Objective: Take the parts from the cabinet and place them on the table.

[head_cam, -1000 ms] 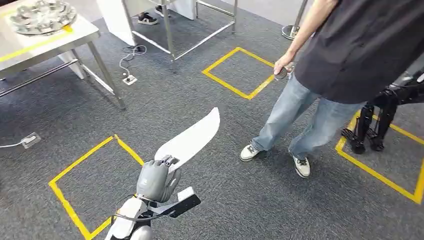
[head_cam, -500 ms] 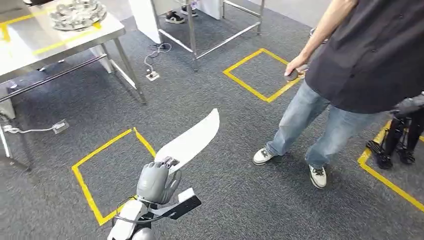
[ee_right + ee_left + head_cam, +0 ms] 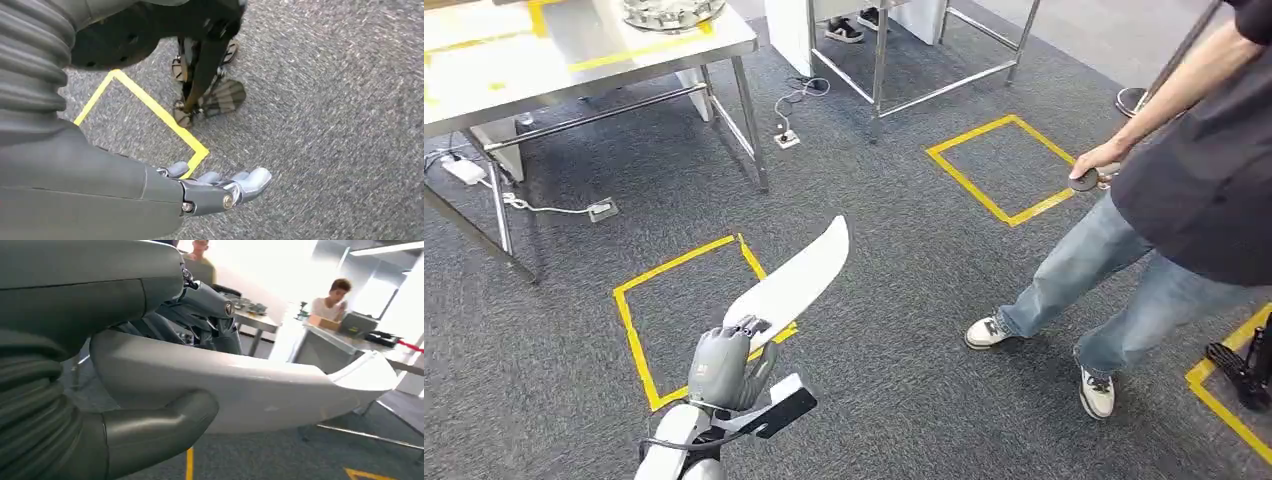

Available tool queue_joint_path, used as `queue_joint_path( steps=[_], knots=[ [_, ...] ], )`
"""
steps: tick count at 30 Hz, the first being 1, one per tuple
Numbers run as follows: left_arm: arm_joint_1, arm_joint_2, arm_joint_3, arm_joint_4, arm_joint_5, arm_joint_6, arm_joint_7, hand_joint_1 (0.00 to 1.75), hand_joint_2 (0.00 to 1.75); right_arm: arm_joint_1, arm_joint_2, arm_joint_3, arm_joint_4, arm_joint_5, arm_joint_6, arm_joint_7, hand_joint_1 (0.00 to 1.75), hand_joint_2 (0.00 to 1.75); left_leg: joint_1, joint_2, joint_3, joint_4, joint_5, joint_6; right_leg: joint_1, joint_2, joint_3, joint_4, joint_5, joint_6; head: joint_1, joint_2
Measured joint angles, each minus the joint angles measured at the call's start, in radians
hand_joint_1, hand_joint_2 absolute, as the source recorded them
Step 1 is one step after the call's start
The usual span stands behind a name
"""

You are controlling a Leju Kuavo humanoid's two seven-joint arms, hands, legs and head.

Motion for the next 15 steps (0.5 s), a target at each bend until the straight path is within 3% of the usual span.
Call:
queue_joint_path(
  steps=[1,2,3,4,5,9,10,11,12,14,15],
  knots=[
    [0.005,0.0,0.002,-0.001,-0.001,-0.002,0.001,1.75,1.75,0.001,0.0,0.0,0.0,0.0,0.0,0.003,0.0,1.75,0.001,-0.011,0.0,0.001,0.0,0.0,-0.001,0.0,0.001,-0.008,0.019,0.0,0.0,0.0],
    [0.009,0.0,0.004,-0.003,-0.003,-0.005,0.001,1.75,1.75,0.001,0.0,0.0,0.0,0.001,0.0,0.005,0.0,1.75,0.001,-0.024,0.0,0.004,0.0,-0.001,-0.002,0.002,0.025,-0.06,0.059,-0.001,0.001,0.0],
    [0.011,0.0,0.005,-0.006,-0.008,-0.006,0.002,1.75,1.75,0.0,0.0,0.0,0.0,0.002,0.0,0.006,0.0,1.75,0.003,-0.036,0.0,0.007,-0.001,-0.004,-0.004,0.008,0.066,-0.149,0.108,-0.002,0.001,0.0],
    [0.011,0.0,0.005,-0.011,-0.013,-0.007,0.005,1.75,1.75,-0.001,0.0,0.0,0.0,0.003,0.0,0.006,0.0,1.75,0.004,-0.047,0.0,0.01,-0.003,-0.009,-0.007,0.03,0.113,-0.245,0.151,-0.004,0.001,0.0],
    [0.012,0.0,0.006,-0.018,-0.018,-0.008,0.007,1.75,1.75,0.0,0.0,0.0,0.0,0.003,0.002,0.006,0.0,1.75,0.003,-0.055,-0.005,0.014,-0.004,-0.016,-0.013,0.083,0.136,-0.293,0.142,-0.006,0.003,0.0],
    [0.02,0.0,0.008,-0.042,-0.03,-0.014,0.008,1.75,1.75,-0.002,0.001,0.0,0.0,-0.002,0.003,0.007,0.0,1.75,0.004,-0.09,-0.019,0.007,0.006,-0.047,-0.005,0.052,0.134,-0.303,0.148,-0.03,0.003,0.0],
    [0.022,0.0,0.01,-0.047,-0.032,-0.018,0.008,1.75,1.75,-0.002,0.006,0.0,0.0,-0.004,0.003,0.007,0.0,1.75,0.003,-0.088,-0.021,0.01,0.003,-0.05,-0.011,0.038,0.135,-0.309,0.152,-0.038,0.003,0.0],
    [0.021,0.0,0.011,-0.053,-0.034,-0.021,0.007,1.75,1.75,-0.003,0.005,0.0,0.0,-0.006,0.002,0.006,0.0,1.75,0.0,-0.043,-0.031,0.037,-0.018,-0.053,-0.01,0.031,0.135,-0.311,0.153,-0.047,-0.004,0.0],
    [0.017,-0.001,0.013,-0.057,-0.035,-0.024,0.006,1.75,1.75,-0.002,0.005,0.0,0.0,-0.006,0.002,0.006,0.0,1.75,0.001,-0.012,-0.058,0.096,-0.056,-0.056,-0.008,0.02,0.135,-0.311,0.152,-0.053,-0.013,0.0],
    [0.015,-0.002,0.014,-0.058,-0.037,-0.03,0.005,1.75,1.75,0.001,0.005,0.0,0.0,-0.007,0.002,0.005,0.0,1.75,0.003,0.011,-0.135,0.265,-0.134,-0.063,-0.003,-0.006,0.135,-0.311,0.15,-0.057,-0.013,0.0],
    [0.016,-0.002,0.014,-0.058,-0.039,-0.032,0.006,1.75,1.75,0.002,0.005,0.0,0.0,-0.008,0.002,0.005,0.0,1.75,0.003,0.013,-0.16,0.32,-0.148,-0.064,-0.002,-0.017,0.134,-0.311,0.15,-0.057,-0.013,0.0]
  ],
)
